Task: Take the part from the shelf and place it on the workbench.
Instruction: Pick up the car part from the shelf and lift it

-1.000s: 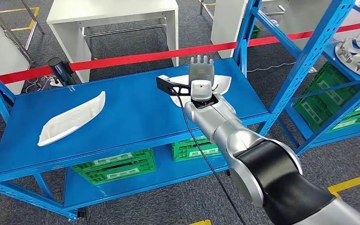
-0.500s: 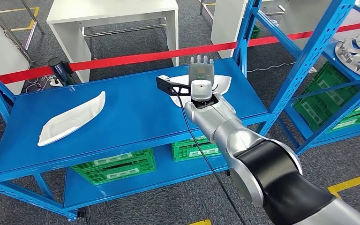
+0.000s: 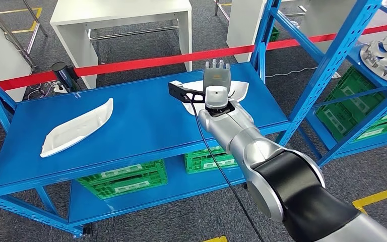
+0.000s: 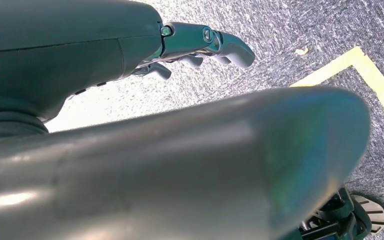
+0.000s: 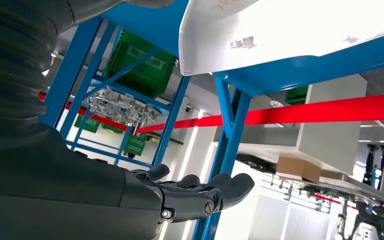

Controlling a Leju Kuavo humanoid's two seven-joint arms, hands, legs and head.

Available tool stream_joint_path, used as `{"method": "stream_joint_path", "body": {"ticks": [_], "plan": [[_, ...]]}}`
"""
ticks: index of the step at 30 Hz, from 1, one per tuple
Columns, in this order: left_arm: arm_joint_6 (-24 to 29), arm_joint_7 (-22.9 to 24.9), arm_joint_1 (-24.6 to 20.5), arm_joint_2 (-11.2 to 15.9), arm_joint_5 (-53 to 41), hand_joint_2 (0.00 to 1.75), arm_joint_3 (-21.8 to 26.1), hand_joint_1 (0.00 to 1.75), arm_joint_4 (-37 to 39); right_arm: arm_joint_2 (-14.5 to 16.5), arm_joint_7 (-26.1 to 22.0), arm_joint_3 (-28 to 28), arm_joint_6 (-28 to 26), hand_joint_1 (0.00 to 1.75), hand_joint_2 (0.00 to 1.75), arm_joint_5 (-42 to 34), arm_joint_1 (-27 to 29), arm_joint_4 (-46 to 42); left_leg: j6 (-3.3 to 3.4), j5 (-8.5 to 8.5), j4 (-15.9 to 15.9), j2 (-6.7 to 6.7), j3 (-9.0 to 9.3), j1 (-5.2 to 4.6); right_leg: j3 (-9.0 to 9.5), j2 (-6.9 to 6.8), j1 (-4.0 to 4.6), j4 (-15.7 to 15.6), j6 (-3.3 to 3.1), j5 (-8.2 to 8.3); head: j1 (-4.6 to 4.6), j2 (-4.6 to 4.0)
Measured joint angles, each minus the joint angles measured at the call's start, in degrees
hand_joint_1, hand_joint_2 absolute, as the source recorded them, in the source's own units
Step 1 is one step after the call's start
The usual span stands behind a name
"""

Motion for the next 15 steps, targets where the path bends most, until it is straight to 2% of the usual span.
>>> {"method": "stream_joint_path", "body": {"ticks": [15], "plan": [[0.0,0.0,-0.1,0.0,-0.2,0.0,0.0,0.0,0.0,-0.1,0.1,0.0,0.0,0.0,1.75,0.0,0.0,0.0,0.0,0.0,0.0,0.0,0.01,0.0,0.0,0.0,0.0,0.0,0.0,0.0,0.0,0.0]]}}
